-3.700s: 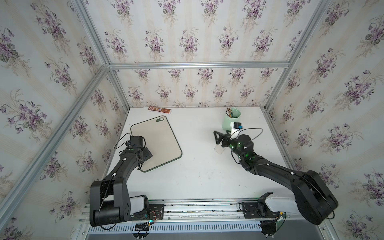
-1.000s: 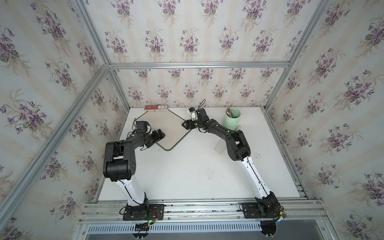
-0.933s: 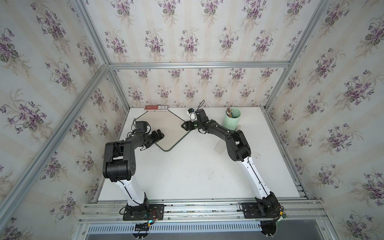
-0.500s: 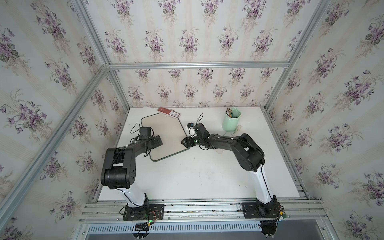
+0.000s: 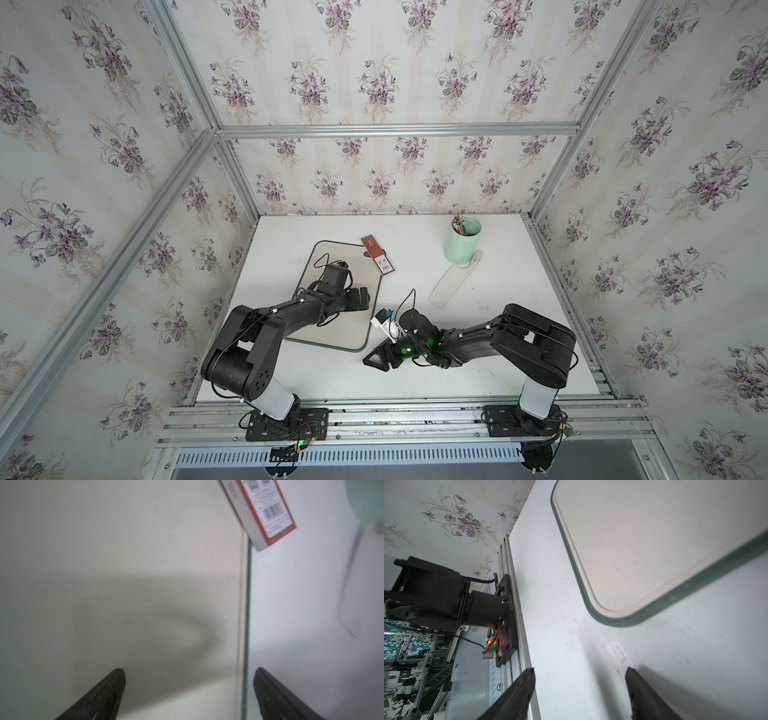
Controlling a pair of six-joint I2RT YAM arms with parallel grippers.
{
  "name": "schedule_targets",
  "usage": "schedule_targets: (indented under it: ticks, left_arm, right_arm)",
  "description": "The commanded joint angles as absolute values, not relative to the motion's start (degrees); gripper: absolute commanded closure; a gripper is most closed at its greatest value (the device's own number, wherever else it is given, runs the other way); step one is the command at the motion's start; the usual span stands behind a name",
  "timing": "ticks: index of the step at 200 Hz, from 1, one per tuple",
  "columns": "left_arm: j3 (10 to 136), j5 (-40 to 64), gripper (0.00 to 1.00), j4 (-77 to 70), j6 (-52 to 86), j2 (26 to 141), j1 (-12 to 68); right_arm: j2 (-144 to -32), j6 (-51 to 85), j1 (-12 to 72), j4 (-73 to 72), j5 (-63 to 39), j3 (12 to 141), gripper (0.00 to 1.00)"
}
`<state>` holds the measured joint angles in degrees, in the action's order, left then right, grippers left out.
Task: Align the knife with the edge of the cutting board
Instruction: Adjust the work surface at the center of the board.
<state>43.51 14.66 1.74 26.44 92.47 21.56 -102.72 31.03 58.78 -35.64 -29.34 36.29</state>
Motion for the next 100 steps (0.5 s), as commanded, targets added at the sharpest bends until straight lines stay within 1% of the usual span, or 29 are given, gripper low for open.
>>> schedule_targets:
  ticks: [1, 22, 47, 60, 76, 100]
  left_arm:
    - [43.5, 24.3, 0.01, 14.4, 27.0, 92.7, 22.5]
    - [45.0, 20.8, 0.01, 17.7, 26.7, 89.9, 21.6]
    - [50.1, 11.8, 0.01, 24.7, 26.0, 86.0, 19.6]
    - [52.2, 9.3, 0.01, 26.8, 26.1, 84.9, 16.2]
    - [54.8, 3.2, 0.01, 31.5, 27.7, 84.5, 11.4]
    - [54.7, 1.3, 0.01, 32.0, 28.9, 85.0, 3.2]
  right_arm:
    - [-99.0, 31.1, 57.9, -32.6, -26.9, 34.0, 0.24]
    - [-95.9, 29.9, 55.4, -29.2, -23.5, 33.2, 0.24]
    - [-94.5, 30.3, 52.1, -25.2, -18.1, 34.5, 0.22]
    - [-95.1, 31.5, 50.2, -24.0, -16.1, 36.0, 0.21]
    - [-97.4, 31.4, 49.5, -22.6, -15.0, 39.7, 0.21]
    - [-103.5, 31.3, 49.5, -16.7, -16.8, 48.5, 0.23]
